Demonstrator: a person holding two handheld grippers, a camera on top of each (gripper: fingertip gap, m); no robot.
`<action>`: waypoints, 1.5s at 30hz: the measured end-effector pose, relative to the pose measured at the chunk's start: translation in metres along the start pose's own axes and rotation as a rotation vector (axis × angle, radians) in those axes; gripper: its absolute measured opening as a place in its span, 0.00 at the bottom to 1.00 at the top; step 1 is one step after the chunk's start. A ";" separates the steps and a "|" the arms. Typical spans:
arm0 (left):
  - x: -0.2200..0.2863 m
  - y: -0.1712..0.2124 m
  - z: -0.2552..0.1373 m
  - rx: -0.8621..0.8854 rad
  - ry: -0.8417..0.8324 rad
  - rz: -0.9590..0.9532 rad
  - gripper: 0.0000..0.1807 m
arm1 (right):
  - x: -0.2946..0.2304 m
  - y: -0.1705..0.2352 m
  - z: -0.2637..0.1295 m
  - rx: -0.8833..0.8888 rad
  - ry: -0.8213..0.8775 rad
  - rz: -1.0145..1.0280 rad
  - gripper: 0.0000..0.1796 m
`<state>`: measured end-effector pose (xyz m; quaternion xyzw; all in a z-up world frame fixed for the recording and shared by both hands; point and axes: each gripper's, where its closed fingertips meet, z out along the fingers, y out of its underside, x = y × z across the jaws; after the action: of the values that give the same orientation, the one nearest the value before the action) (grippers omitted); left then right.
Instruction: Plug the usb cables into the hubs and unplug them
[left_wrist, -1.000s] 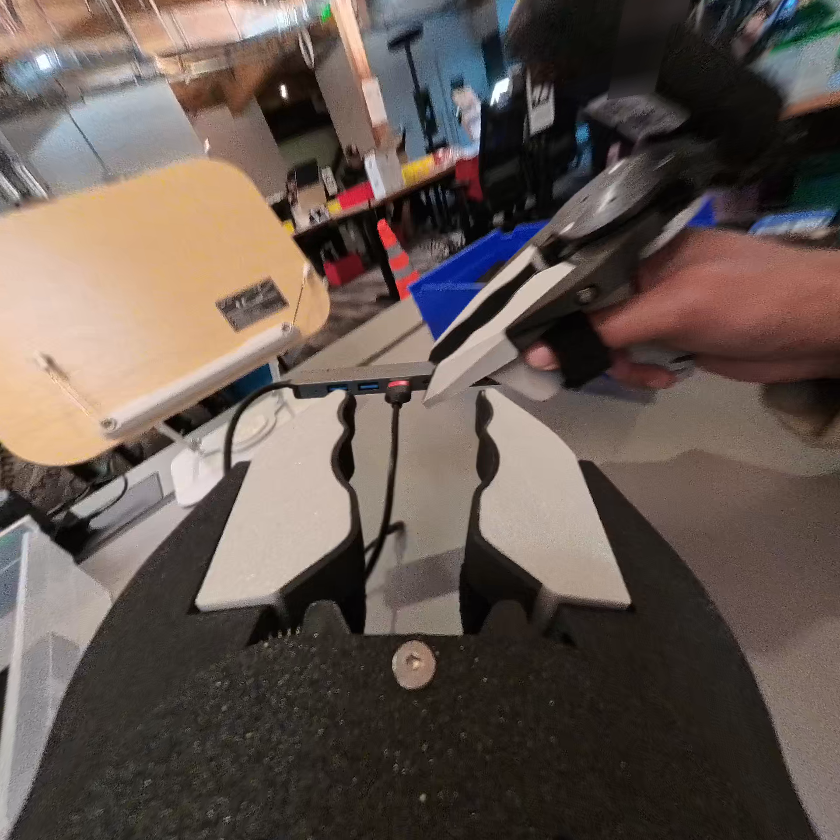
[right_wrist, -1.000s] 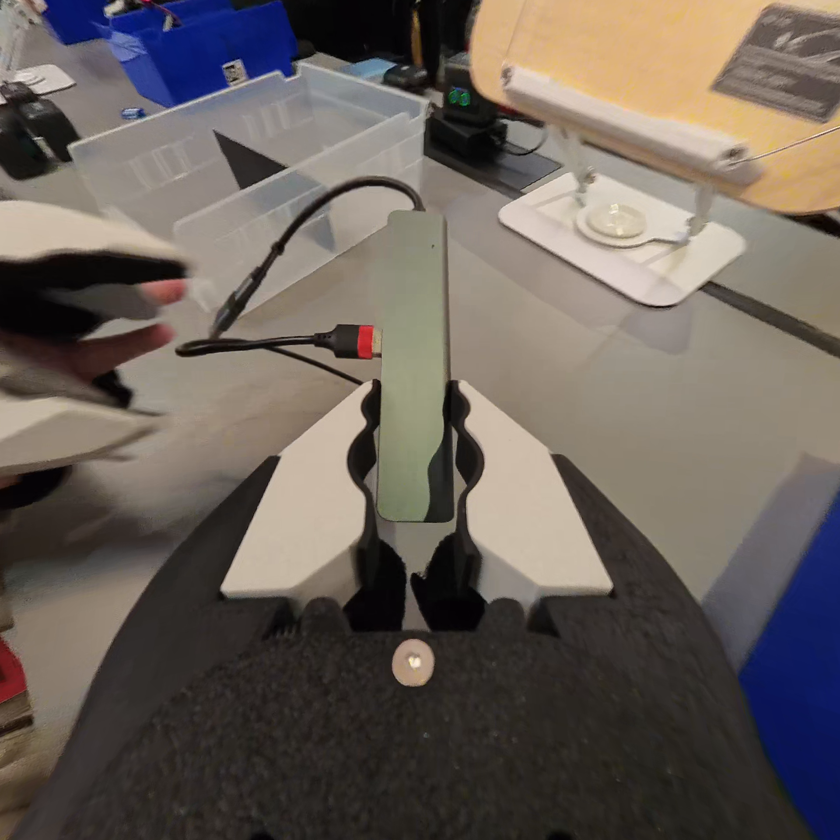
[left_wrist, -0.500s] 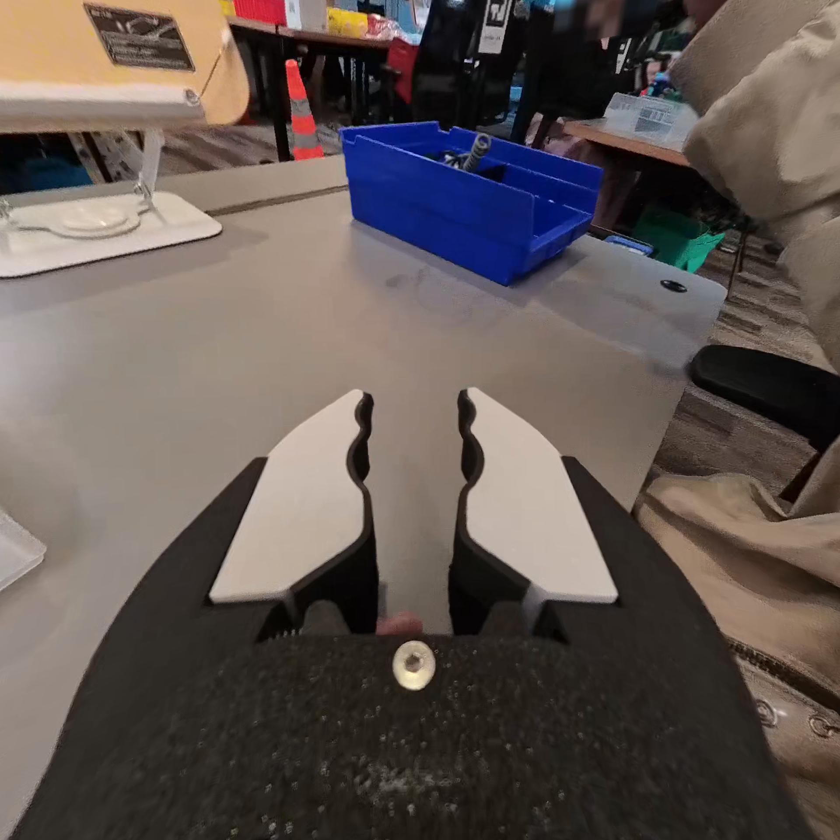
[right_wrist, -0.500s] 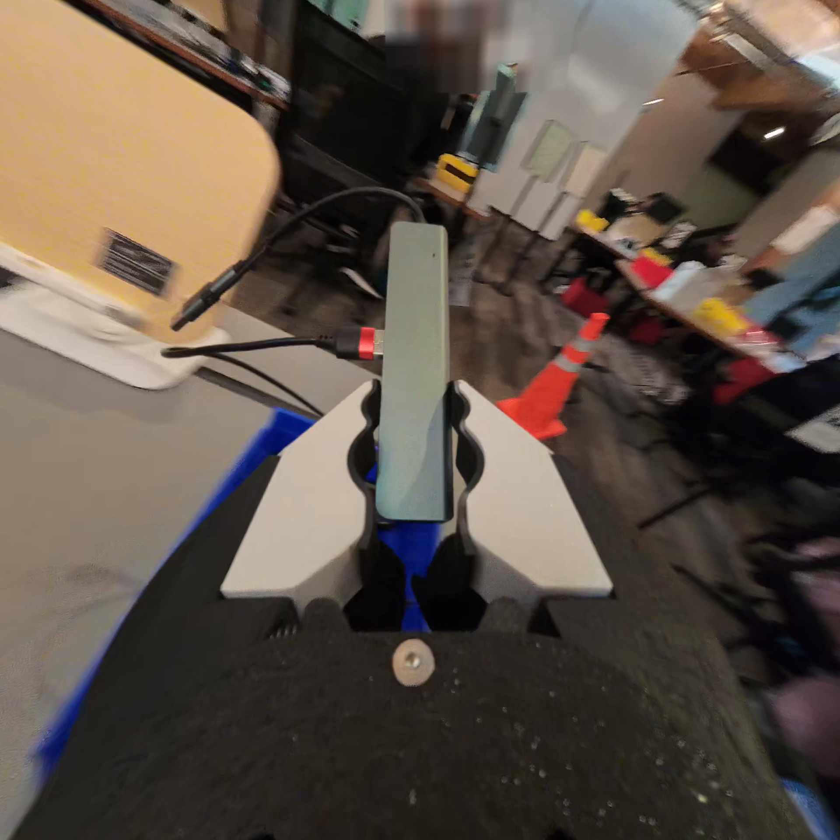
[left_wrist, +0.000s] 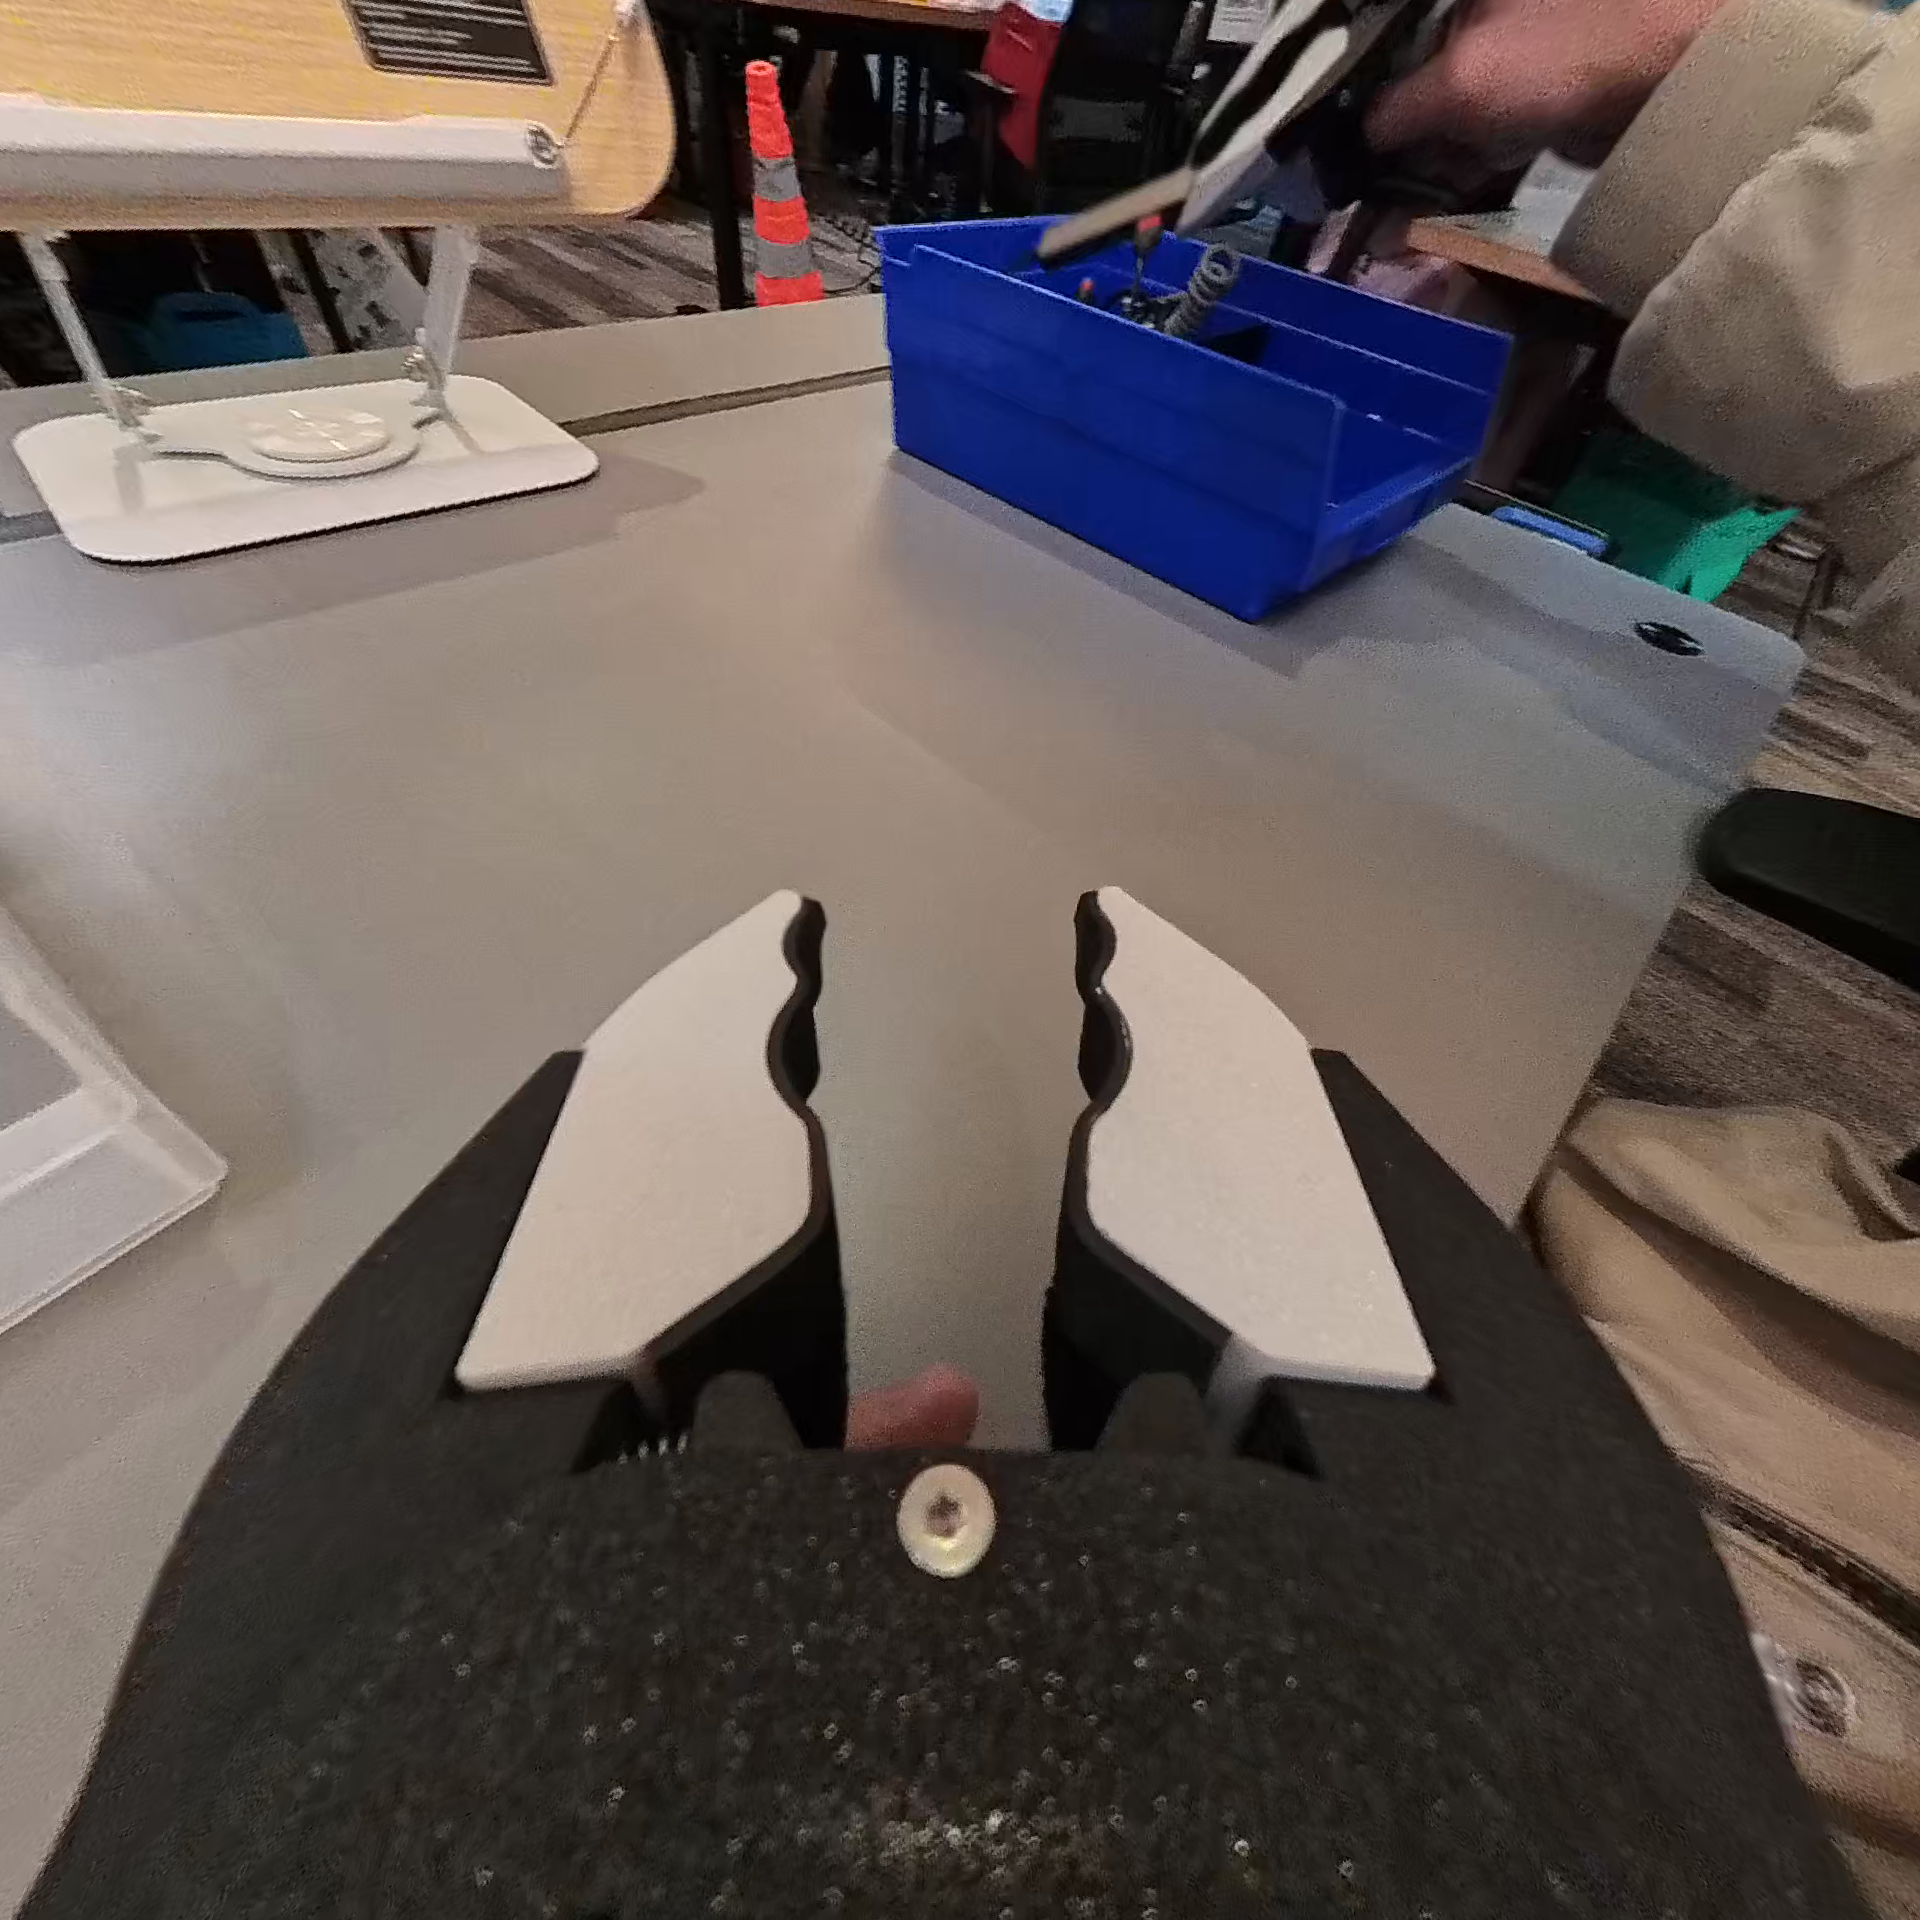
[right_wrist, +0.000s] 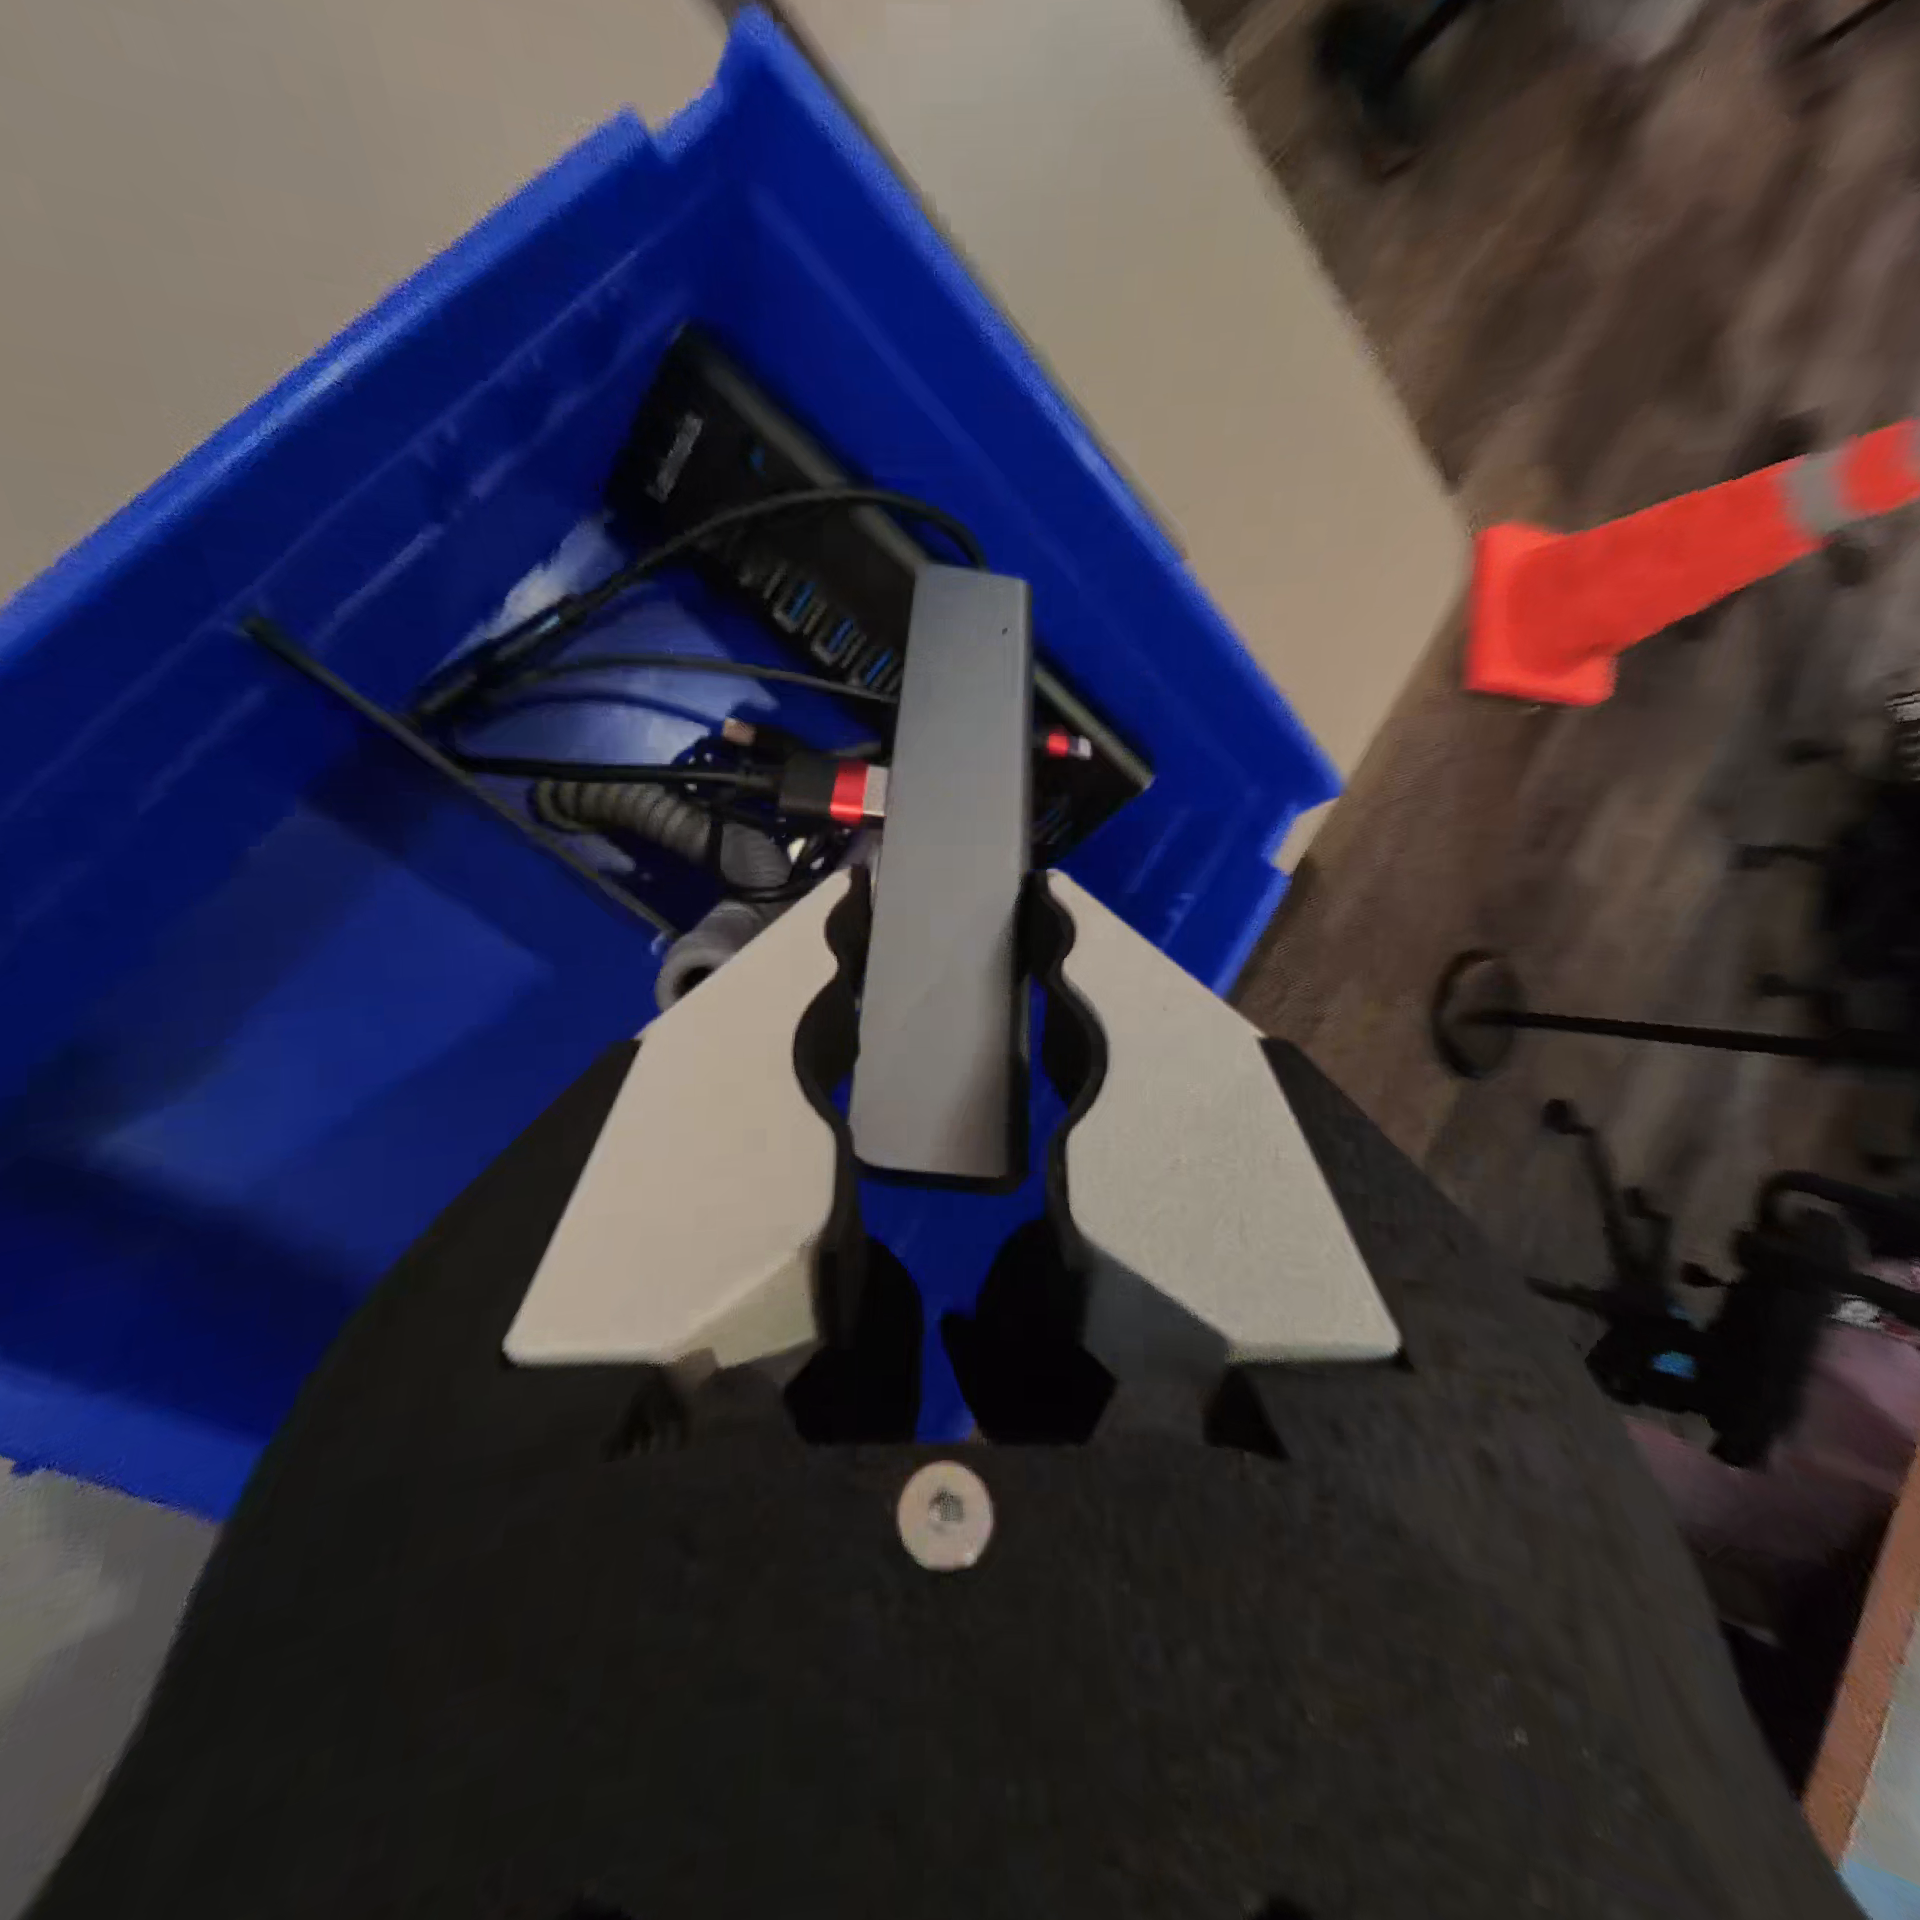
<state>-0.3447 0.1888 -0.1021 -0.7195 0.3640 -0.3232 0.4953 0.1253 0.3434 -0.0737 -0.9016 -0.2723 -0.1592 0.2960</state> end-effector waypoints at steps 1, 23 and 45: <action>-0.004 -0.001 -0.001 0.007 -0.020 0.001 0.28 | 0.003 0.001 0.009 -0.039 -0.031 -0.010 0.17; -0.137 -0.009 -0.129 0.103 -0.676 0.060 0.26 | -0.033 0.001 -0.126 0.682 0.103 0.524 0.27; -0.179 0.046 -0.132 -0.026 -0.714 -0.168 0.25 | -0.164 0.063 -0.089 0.656 0.077 0.791 0.27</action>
<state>-0.5572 0.2654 -0.1251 -0.8207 0.1118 -0.0867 0.5535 0.0198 0.1801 -0.1062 -0.7888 0.0649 0.0259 0.6107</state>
